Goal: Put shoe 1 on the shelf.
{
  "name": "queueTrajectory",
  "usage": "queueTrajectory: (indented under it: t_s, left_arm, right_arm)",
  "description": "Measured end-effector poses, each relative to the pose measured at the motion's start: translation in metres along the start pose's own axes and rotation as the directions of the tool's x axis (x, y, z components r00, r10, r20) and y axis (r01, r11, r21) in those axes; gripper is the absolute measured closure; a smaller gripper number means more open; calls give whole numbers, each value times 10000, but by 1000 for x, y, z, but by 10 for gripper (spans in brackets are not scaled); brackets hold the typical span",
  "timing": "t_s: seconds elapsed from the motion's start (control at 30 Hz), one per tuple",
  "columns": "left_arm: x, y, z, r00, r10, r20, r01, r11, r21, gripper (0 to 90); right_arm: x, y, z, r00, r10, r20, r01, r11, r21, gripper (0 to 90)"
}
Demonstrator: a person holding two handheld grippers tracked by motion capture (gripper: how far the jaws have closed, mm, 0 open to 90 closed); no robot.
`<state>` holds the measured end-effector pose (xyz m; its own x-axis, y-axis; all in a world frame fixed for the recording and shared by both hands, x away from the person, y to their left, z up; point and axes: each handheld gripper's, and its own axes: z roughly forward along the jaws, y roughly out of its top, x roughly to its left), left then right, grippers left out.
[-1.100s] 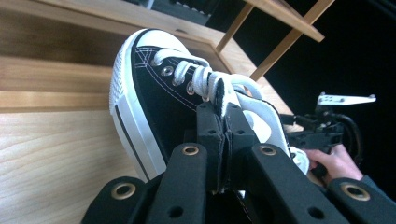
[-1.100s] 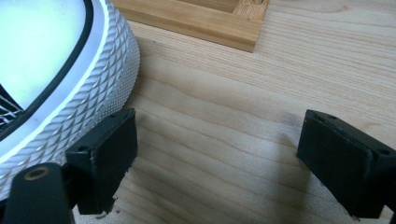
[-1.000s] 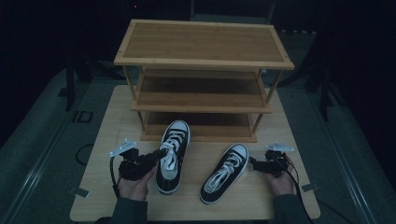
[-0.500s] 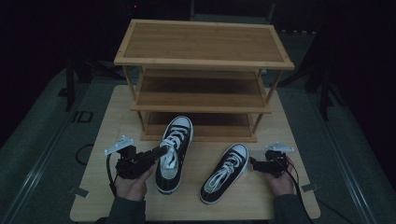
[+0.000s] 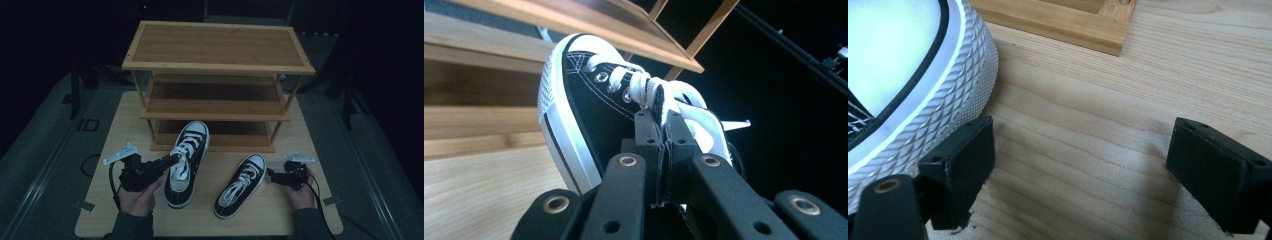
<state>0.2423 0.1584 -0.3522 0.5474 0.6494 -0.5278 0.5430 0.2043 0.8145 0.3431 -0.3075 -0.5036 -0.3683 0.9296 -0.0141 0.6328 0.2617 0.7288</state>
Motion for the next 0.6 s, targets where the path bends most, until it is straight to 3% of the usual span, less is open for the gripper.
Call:
queueTrajectory:
  t_s: [0.27, 0.6]
  left_arm:
    - [-3, 15, -1, 9997, 133, 223, -129, 9997, -200, 884]
    - [-4, 37, 9, 9988, 471, 129, -464, 9975, -530, 884]
  right_arm:
    - [0, 0, 0, 10000, -2, 5, 2, 10000, -3, 116]
    - [0, 0, 0, 10000, -4, 2, 4, 10000, -2, 116]
